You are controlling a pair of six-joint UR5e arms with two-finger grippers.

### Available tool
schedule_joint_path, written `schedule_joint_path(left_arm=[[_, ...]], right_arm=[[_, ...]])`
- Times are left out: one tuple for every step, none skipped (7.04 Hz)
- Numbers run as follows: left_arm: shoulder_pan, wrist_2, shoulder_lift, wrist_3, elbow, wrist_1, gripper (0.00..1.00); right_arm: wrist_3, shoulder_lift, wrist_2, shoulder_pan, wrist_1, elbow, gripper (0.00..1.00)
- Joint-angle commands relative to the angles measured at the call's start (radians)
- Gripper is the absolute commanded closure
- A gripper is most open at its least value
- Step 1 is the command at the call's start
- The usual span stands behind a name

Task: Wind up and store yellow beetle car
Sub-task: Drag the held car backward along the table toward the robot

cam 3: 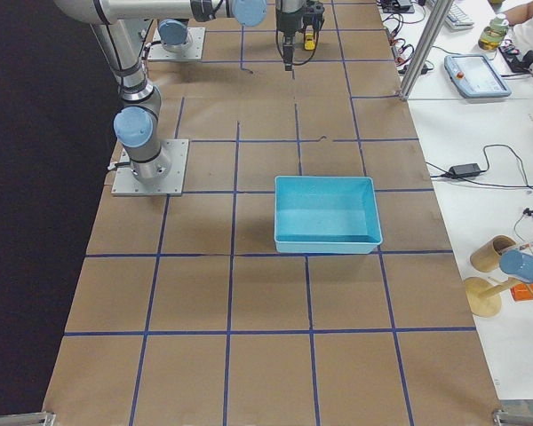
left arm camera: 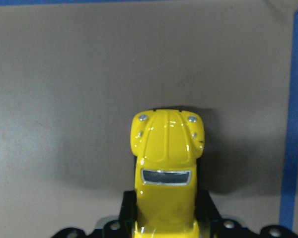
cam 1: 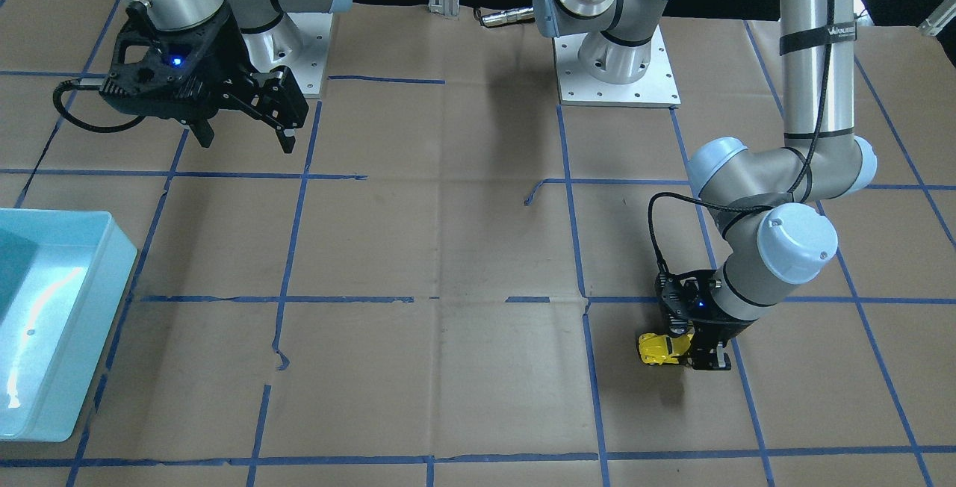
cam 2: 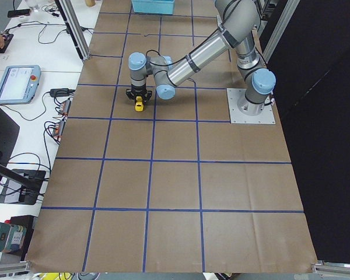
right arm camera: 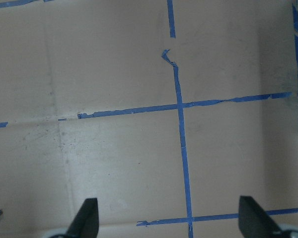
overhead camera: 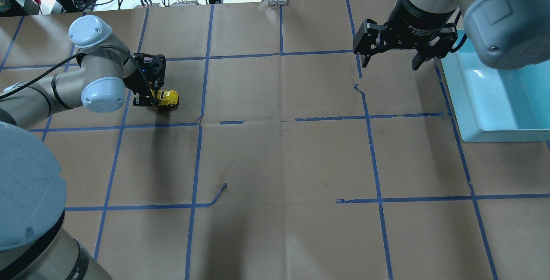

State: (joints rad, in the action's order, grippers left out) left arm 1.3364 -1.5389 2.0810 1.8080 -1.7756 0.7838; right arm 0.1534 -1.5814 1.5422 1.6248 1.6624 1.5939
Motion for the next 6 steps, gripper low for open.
schedule_joint_path(left_arm=[[-0.009,-0.001,0.002,0.027,0.001,0.0,0.96],[-0.022,0.0,-0.001,0.037,-0.007,0.0,0.96],[-0.028,0.0,-0.005,0.046,-0.007,0.0,0.96],[-0.028,0.002,-0.004,0.048,-0.007,0.0,0.95],[-0.028,0.002,-0.004,0.047,-0.005,0.0,0.94],[-0.026,0.002,-0.004,0.045,-0.004,0.0,0.66]], right_arm=[[0.0,0.0,-0.001,0.001,0.0,-0.002,0.0],[0.001,-0.002,-0.001,0.001,0.0,-0.002,0.0],[0.0,-0.002,0.001,0.003,0.0,-0.005,0.0],[0.0,0.0,0.001,0.004,0.0,-0.011,0.0],[0.0,0.0,0.001,0.004,0.0,-0.014,0.0],[0.0,0.0,0.003,0.006,0.0,-0.015,0.0]])
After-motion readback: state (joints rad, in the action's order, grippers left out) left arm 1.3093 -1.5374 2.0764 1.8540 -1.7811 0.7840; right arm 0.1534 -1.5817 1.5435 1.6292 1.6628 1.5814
